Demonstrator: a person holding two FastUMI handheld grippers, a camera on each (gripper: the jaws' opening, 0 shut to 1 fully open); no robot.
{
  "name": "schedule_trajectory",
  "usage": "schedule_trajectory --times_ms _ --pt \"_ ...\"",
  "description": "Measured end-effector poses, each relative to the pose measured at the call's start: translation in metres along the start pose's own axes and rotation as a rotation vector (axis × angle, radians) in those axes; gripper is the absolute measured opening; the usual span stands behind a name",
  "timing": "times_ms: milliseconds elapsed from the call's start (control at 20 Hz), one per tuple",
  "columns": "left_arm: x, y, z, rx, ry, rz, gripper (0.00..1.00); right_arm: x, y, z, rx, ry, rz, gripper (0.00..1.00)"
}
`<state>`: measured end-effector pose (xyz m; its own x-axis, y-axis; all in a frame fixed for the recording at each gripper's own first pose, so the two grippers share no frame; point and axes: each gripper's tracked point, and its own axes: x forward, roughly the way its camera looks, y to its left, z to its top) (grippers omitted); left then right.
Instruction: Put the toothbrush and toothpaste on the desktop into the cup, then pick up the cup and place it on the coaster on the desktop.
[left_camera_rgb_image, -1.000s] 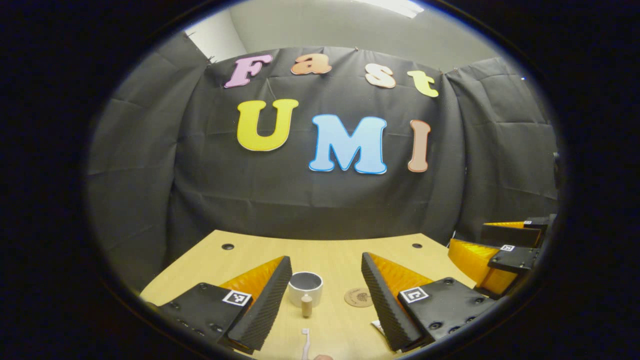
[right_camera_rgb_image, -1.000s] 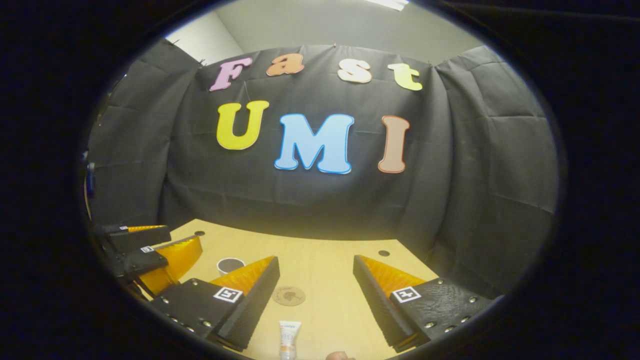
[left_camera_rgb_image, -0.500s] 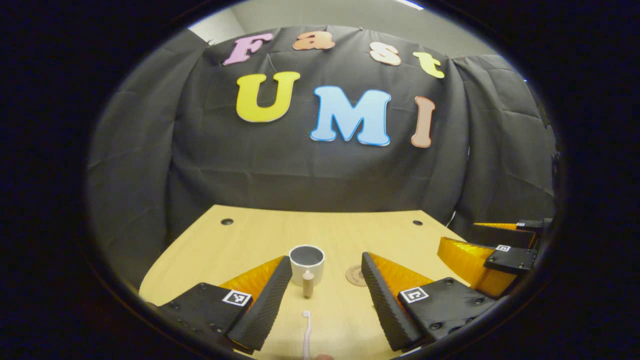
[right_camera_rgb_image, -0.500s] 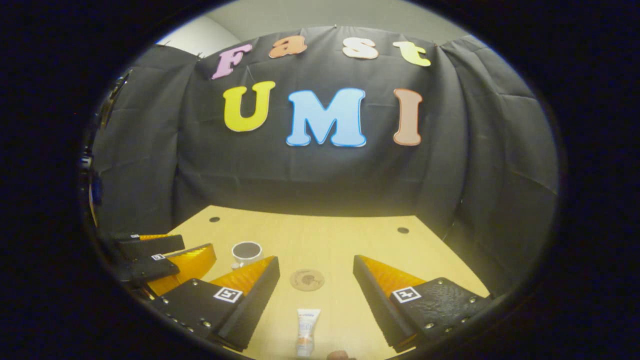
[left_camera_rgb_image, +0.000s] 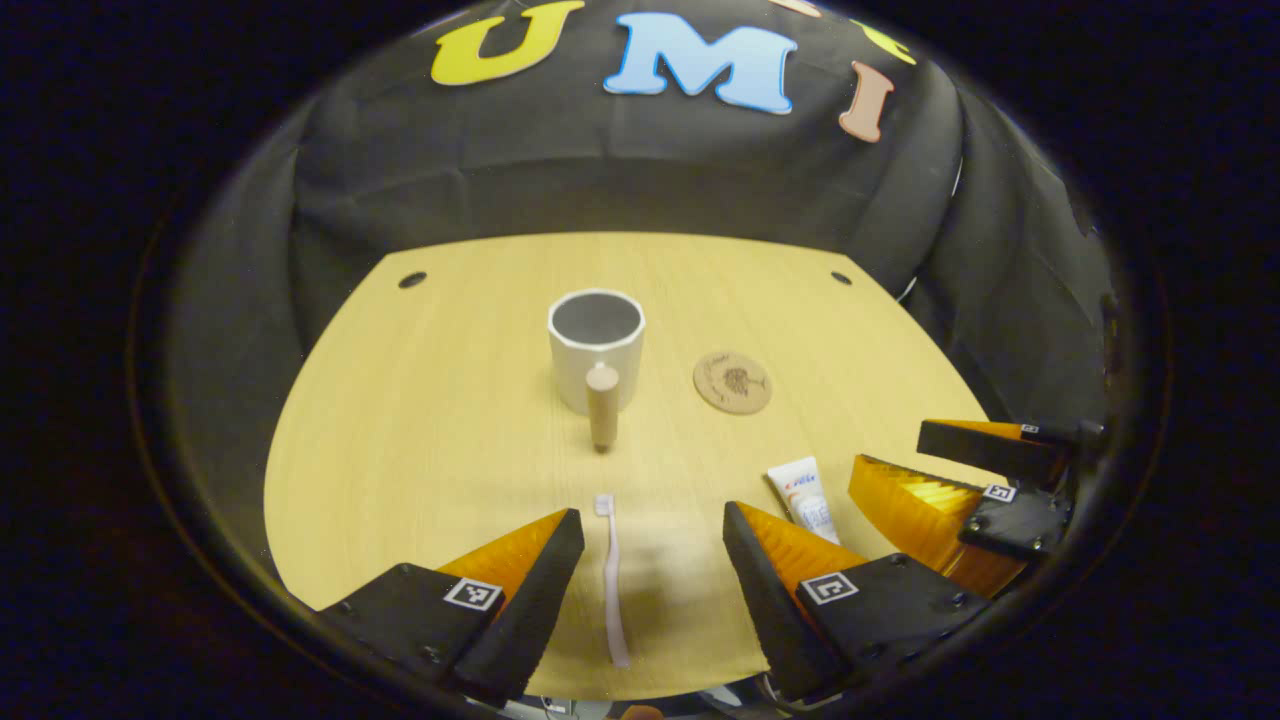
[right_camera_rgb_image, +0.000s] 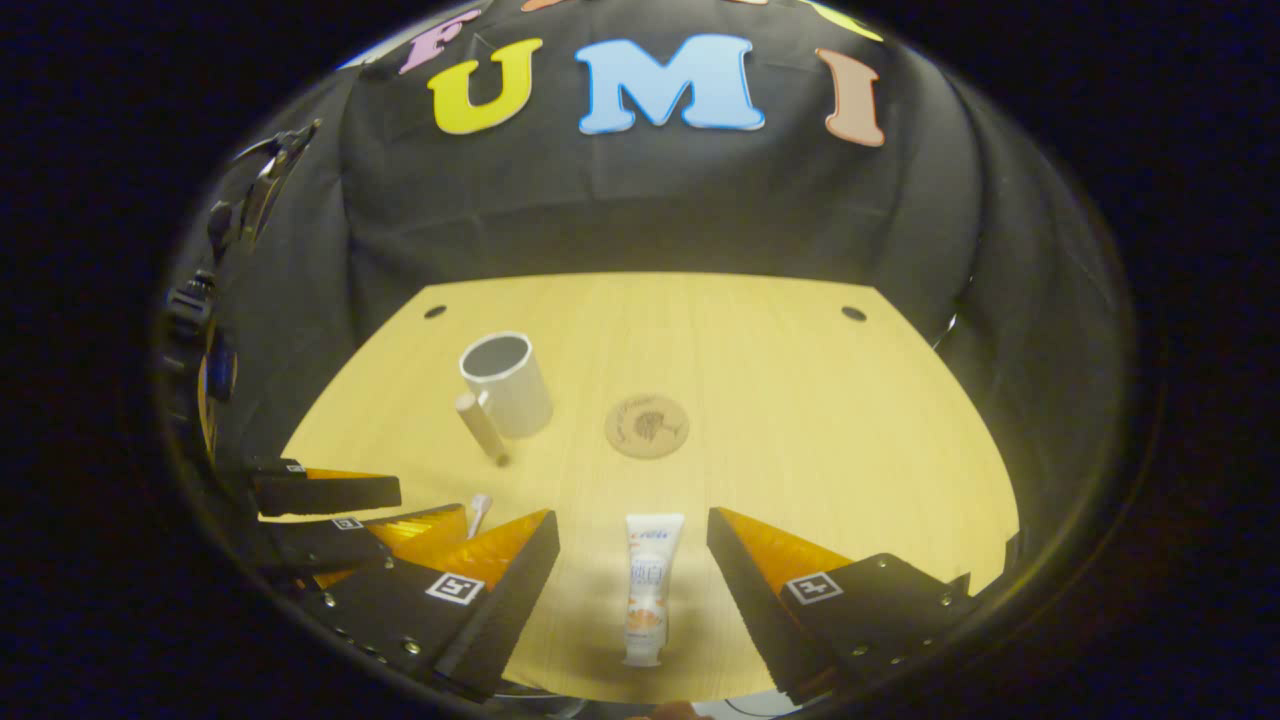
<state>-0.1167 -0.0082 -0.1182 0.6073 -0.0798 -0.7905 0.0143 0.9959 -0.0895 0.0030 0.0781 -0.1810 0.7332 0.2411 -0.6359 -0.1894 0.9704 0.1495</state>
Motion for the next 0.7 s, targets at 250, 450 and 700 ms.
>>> schedule_trajectory --times_ms 250,450,700 --pt "-0.007 -0.001 -0.003 -0.058 0.221 -0.014 0.94 0.031 0.003 -0.032 -0.01 0.163 -0.001 0.94" --pt "-0.006 0.009 -0.012 -0.05 0.338 0.011 0.95 0.051 0.006 -0.062 0.004 0.316 0.012 0.95" --pt "0.007 0.033 -0.029 -0.043 0.424 0.068 0.94 0.062 0.002 -0.076 0.043 0.405 0.025 0.95"
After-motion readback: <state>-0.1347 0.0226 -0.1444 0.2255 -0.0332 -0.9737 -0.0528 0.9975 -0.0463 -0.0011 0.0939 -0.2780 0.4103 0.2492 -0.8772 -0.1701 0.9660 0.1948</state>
